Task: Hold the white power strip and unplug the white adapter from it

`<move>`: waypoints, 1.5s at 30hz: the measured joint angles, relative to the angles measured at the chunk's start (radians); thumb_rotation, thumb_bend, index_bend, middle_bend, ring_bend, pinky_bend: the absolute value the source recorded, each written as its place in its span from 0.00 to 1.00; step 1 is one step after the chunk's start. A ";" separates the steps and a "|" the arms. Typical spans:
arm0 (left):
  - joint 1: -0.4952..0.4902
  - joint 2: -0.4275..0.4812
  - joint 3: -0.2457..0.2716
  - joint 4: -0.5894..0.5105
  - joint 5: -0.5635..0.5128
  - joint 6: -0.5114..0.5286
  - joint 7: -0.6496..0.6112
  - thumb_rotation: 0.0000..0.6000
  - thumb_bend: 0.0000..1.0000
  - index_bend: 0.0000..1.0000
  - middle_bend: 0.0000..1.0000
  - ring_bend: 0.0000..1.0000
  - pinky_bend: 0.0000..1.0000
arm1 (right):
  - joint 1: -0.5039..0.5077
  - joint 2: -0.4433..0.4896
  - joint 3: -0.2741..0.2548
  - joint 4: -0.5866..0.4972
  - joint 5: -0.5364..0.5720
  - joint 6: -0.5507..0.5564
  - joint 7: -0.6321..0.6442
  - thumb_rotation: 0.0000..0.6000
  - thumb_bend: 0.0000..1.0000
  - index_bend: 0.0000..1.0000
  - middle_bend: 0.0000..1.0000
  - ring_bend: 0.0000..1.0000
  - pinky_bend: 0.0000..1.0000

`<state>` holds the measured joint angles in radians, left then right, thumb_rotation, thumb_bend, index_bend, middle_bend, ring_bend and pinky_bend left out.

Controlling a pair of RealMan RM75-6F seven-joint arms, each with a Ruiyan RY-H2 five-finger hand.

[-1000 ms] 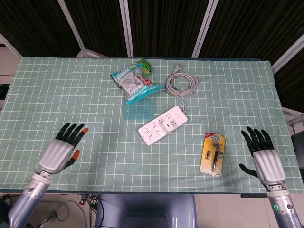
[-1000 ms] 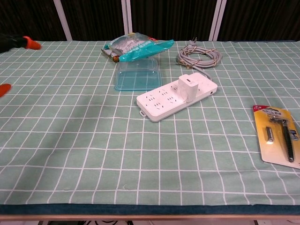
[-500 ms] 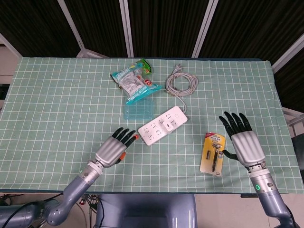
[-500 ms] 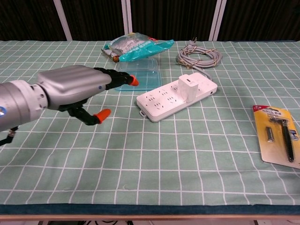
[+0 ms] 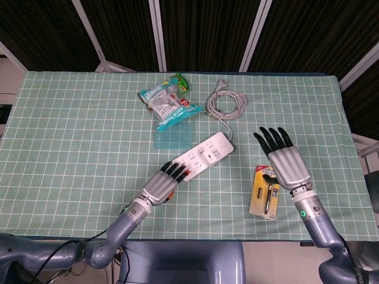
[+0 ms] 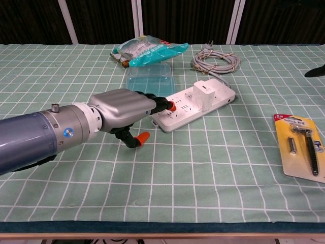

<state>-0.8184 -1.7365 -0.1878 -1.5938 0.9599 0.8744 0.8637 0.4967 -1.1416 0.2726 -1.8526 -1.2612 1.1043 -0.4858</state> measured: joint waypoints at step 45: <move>-0.071 -0.050 0.085 0.129 0.004 0.003 -0.161 1.00 0.52 0.10 0.04 0.00 0.10 | 0.360 -0.339 -0.045 0.435 0.093 -0.276 0.028 1.00 0.12 0.29 0.21 0.18 0.20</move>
<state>-0.8890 -1.7861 -0.1025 -1.4651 0.9638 0.8777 0.7025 0.8571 -1.4810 0.2280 -1.4172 -1.1685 0.8286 -0.4579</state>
